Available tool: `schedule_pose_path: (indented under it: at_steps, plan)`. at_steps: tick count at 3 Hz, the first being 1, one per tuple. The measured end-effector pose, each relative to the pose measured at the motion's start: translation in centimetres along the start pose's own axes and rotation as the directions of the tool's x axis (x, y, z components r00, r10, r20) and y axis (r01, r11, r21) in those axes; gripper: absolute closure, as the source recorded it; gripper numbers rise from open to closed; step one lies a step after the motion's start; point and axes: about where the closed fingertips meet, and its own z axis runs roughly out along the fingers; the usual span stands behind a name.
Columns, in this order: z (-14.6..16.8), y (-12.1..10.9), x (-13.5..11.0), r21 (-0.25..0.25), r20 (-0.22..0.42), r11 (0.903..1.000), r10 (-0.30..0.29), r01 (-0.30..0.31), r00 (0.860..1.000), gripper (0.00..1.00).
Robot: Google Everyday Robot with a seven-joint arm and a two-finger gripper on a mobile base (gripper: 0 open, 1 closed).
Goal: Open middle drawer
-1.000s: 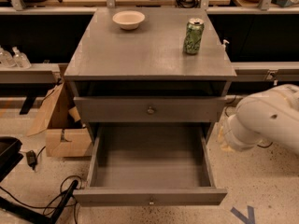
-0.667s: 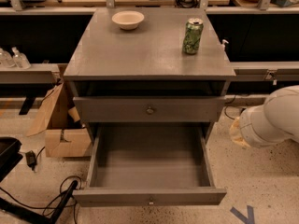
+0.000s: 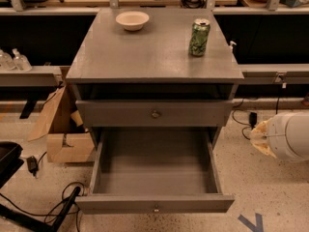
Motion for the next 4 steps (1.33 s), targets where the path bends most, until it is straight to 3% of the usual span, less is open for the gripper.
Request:
schedule_pose_path:
  at_steps: [3,4]
  plan:
    - [-0.17,-0.04,-0.15,0.002,-0.001,1.0,-0.003,0.003,1.0,0.16]
    - [-0.22,-0.05,-0.22,0.003,-0.001,1.0,-0.005,0.005,1.0,0.0]
